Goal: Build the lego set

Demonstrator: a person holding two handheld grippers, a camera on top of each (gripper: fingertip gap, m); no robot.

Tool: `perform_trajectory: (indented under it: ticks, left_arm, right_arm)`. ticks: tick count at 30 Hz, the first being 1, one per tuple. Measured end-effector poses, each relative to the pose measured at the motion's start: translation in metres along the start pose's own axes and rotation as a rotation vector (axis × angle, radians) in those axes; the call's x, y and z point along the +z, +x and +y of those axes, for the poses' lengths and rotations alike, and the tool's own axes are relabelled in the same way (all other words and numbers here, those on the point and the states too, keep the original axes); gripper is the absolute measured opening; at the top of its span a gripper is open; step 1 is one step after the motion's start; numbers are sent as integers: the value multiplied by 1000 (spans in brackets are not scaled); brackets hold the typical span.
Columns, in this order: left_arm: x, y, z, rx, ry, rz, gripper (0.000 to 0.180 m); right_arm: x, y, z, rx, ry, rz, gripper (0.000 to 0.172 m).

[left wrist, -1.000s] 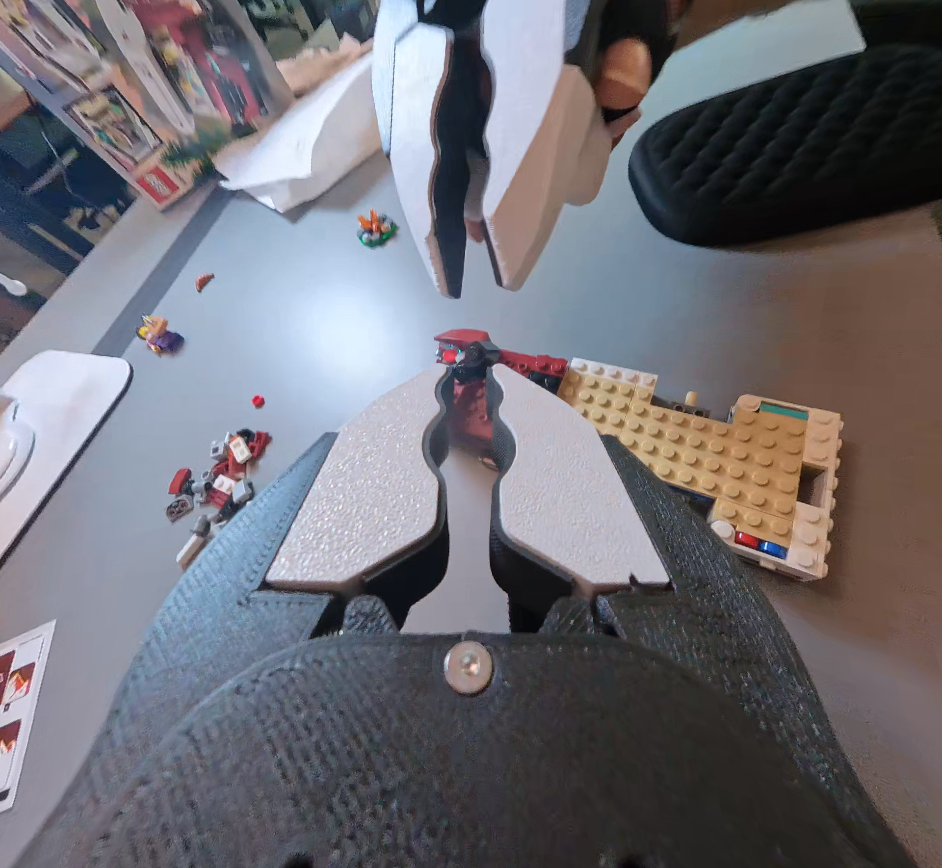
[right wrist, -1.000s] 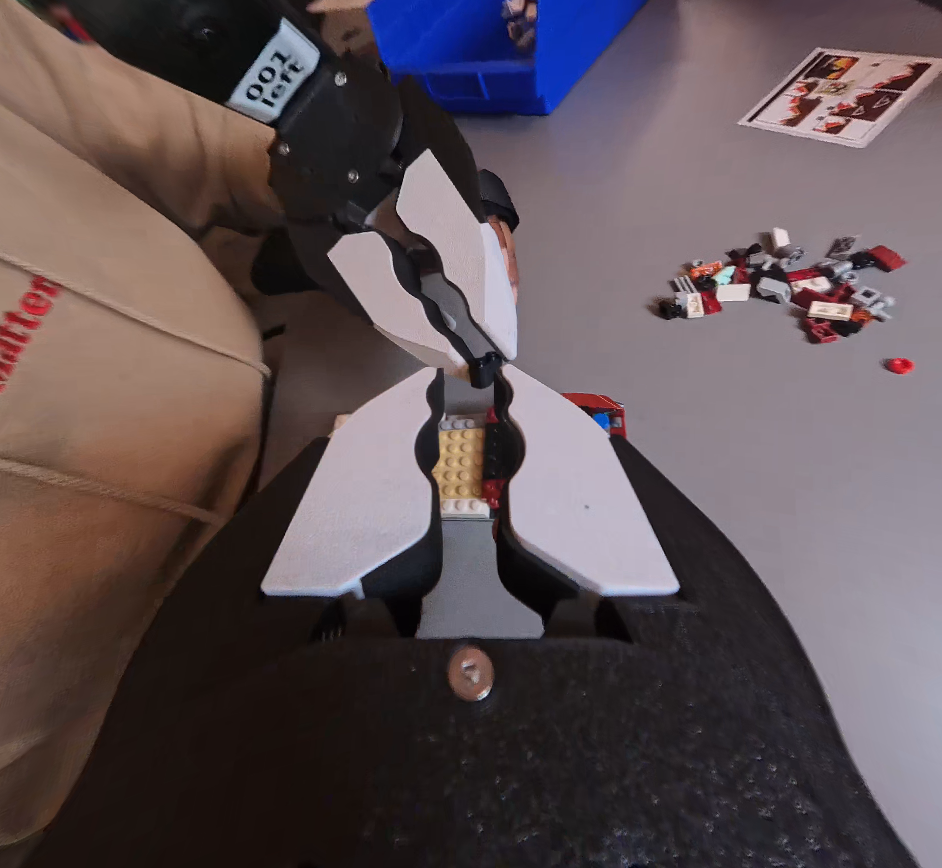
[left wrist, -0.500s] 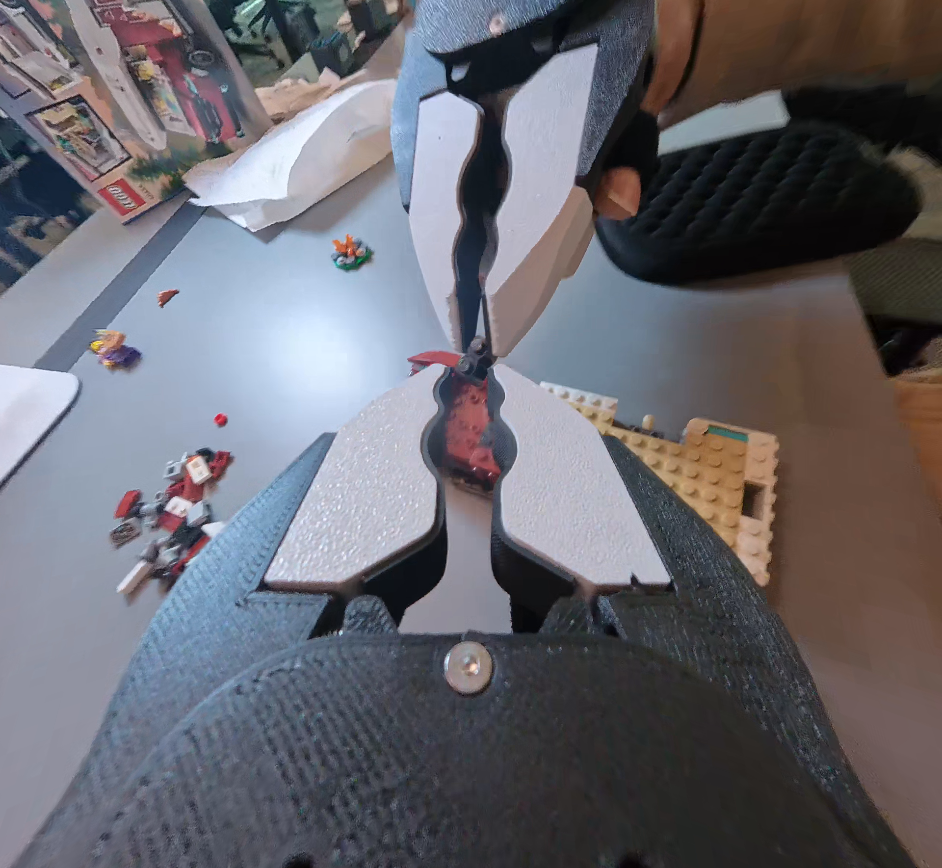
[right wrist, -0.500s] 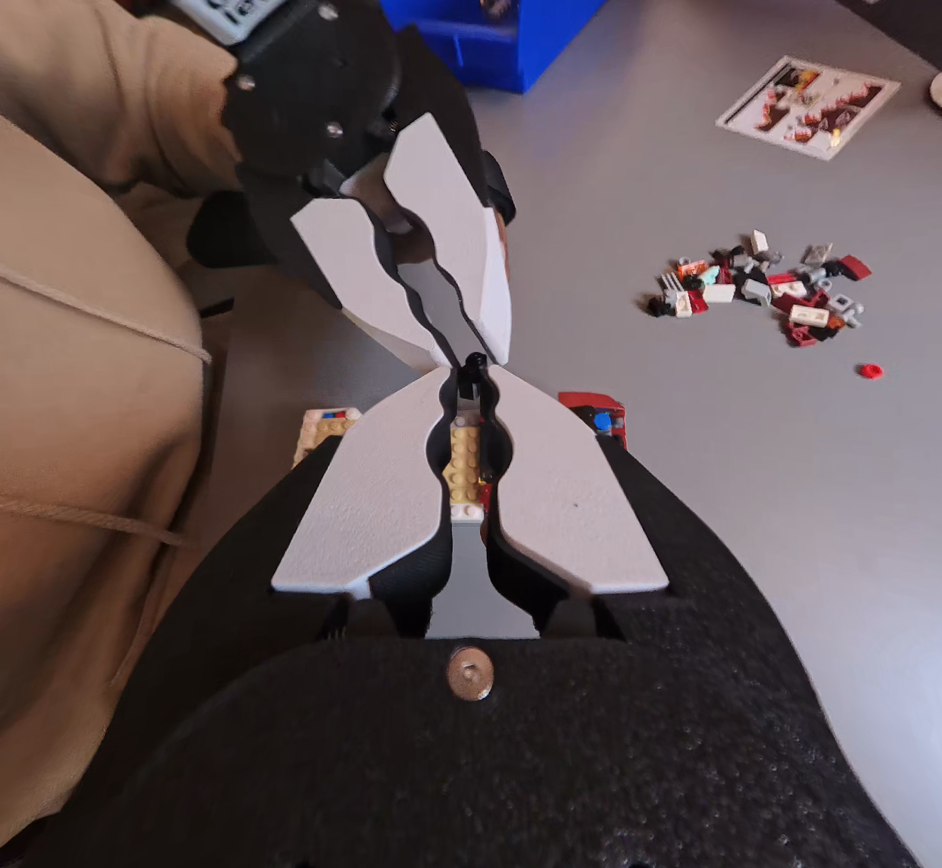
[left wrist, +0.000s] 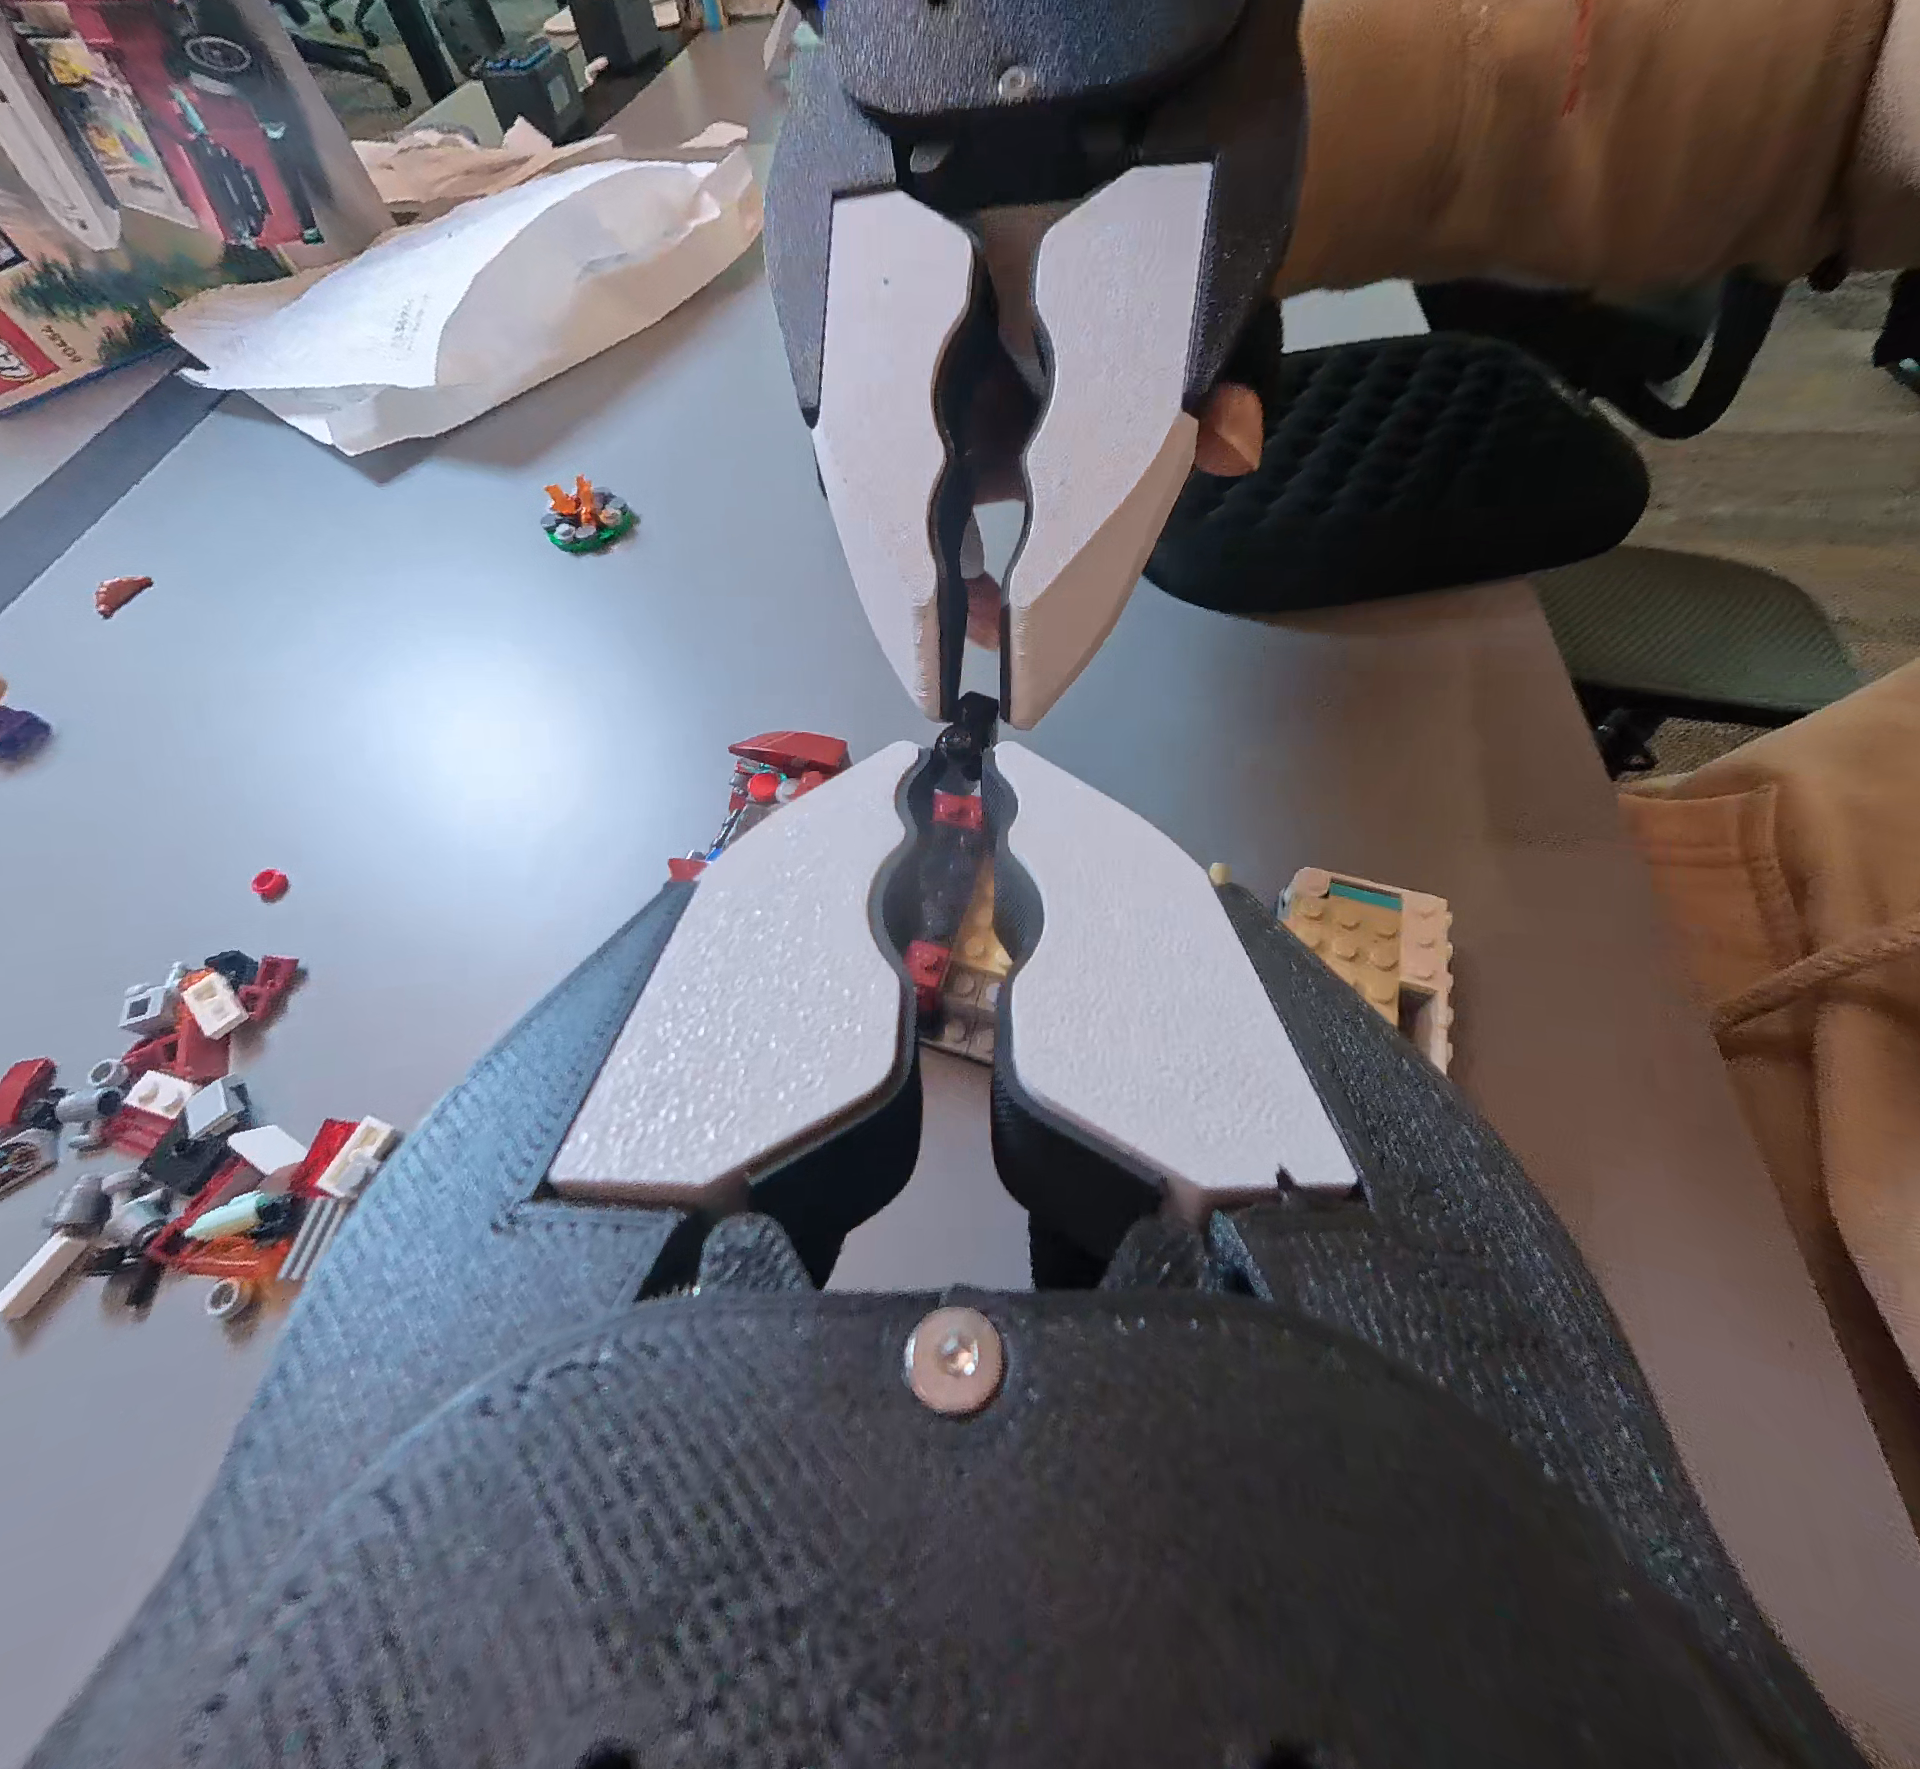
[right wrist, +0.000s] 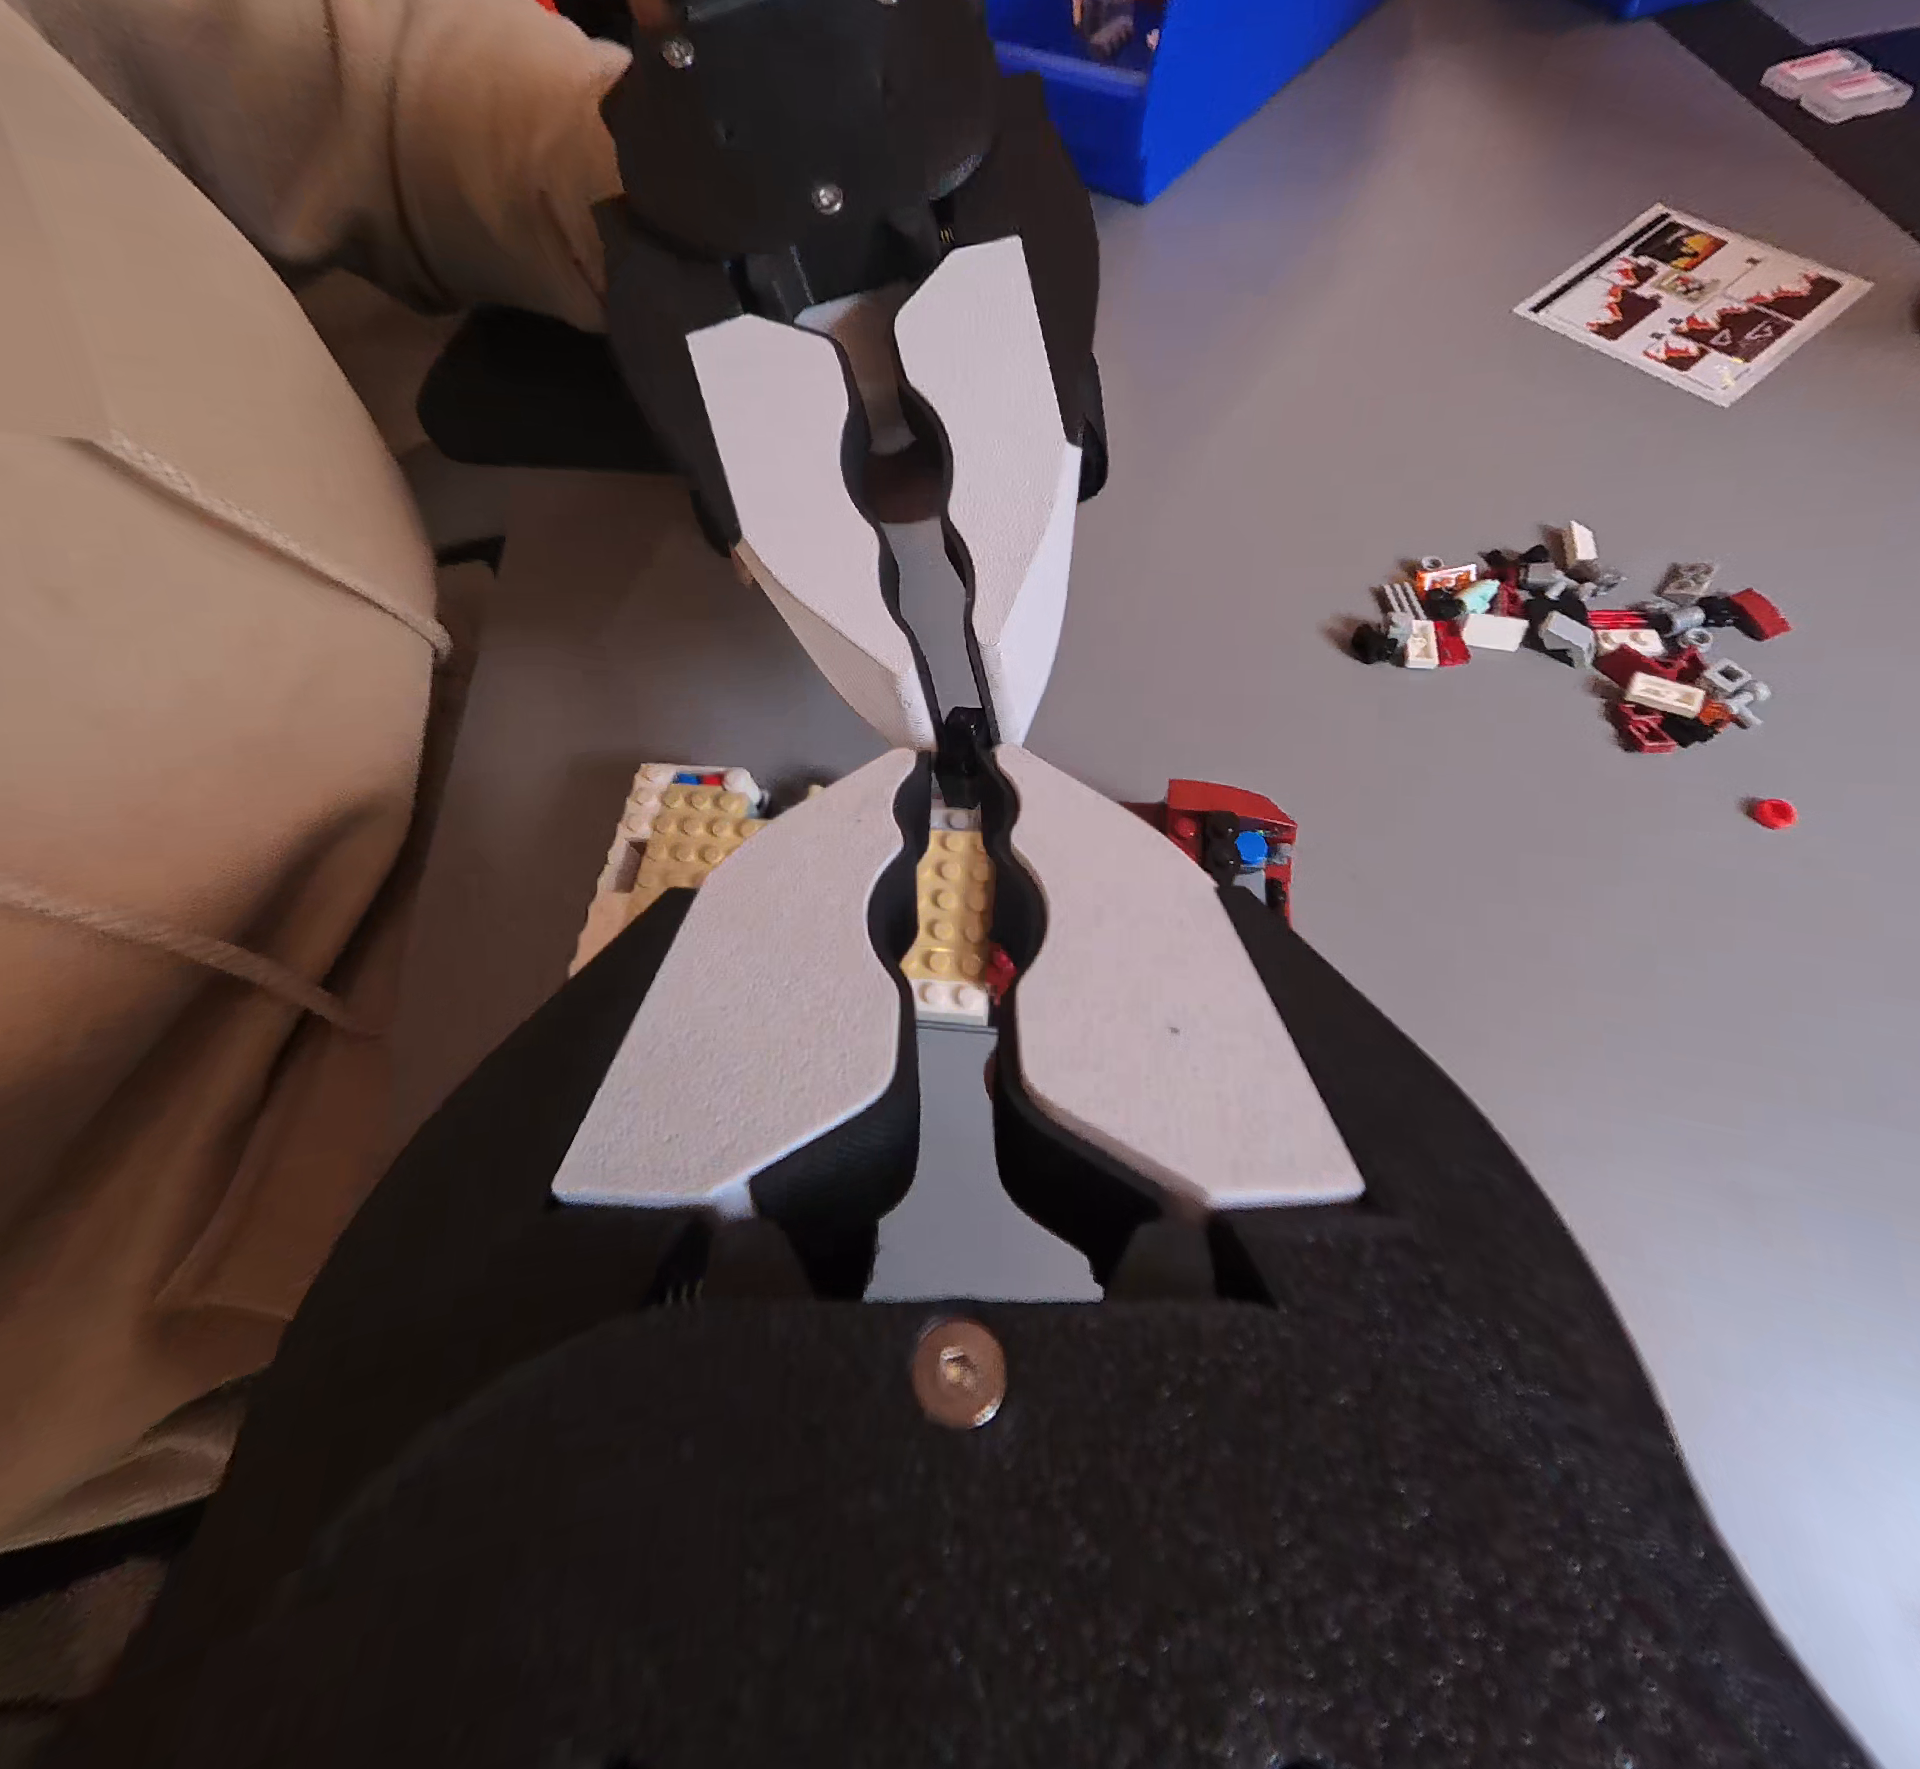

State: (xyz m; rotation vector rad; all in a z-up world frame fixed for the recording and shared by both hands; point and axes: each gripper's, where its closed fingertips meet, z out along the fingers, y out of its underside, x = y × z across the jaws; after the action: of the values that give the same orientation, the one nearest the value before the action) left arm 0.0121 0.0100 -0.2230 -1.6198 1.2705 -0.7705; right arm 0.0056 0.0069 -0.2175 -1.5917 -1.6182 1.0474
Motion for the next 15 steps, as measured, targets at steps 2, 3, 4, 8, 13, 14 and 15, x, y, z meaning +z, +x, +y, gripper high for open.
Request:
perform_trajectory:
  ticks: [2, 3, 4, 8, 13, 14, 15]
  left_arm:
    - [2, -2, 2, 7, -29, -14, 9]
    - [4, -3, 3, 9, -39, -16, 9]
    - [4, -4, 4, 11, -48, -23, 9]
    - [8, -6, 8, 23, -88, -33, 9]
    - [8, -18, 8, 10, -84, -96, 12]
    - [7, -25, 11, 17, -95, -134, 21]
    - [6, -32, 15, 23, -112, -167, 27]
  right_arm:
    - [1, 3, 3, -29, -62, 38, 9]
    - [1, 4, 4, -44, -89, 54, 8]
    - [1, 6, 5, -56, -117, 71, 8]
    - [2, 9, 11, -106, -224, 128, 8]
    - [-1, 20, 12, -115, -287, 188, 8]
    - [-3, 27, 13, -109, -296, 205, 8]
    - [-5, 34, 15, -98, -300, 224, 8]
